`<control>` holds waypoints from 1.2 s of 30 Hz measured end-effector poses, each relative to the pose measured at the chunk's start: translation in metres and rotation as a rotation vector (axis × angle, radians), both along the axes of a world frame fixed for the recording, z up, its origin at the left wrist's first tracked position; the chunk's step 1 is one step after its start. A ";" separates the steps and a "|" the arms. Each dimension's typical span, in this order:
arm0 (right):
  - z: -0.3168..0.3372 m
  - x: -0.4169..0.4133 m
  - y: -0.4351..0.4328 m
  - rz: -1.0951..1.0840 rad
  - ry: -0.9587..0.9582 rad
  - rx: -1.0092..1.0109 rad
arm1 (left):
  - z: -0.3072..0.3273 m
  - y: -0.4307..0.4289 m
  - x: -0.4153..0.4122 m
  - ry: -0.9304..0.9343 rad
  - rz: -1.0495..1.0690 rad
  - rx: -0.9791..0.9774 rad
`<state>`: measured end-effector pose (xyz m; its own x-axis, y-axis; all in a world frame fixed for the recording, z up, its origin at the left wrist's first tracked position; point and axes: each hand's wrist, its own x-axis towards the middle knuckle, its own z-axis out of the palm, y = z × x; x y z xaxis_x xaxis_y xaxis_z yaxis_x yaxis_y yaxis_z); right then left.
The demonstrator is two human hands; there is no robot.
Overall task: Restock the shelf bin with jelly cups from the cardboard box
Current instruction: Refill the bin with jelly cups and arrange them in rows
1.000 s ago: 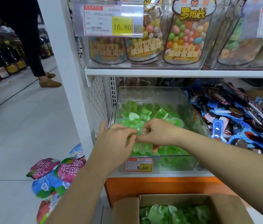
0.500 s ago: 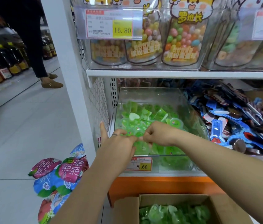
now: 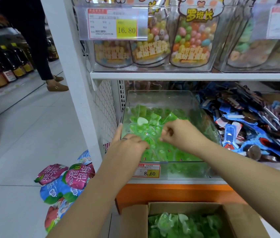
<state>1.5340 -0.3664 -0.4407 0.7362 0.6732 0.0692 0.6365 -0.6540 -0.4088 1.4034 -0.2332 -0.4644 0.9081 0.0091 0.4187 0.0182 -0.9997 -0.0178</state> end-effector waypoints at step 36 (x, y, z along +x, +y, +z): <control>0.017 -0.026 0.023 0.013 0.421 0.201 | 0.025 0.032 -0.032 -0.015 0.217 -0.600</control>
<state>1.5080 -0.3436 -0.4240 0.7197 0.6866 -0.1036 0.3956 -0.5280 -0.7515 1.3714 -0.2011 -0.4398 0.8534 0.4289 0.2962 0.2170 -0.8090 0.5463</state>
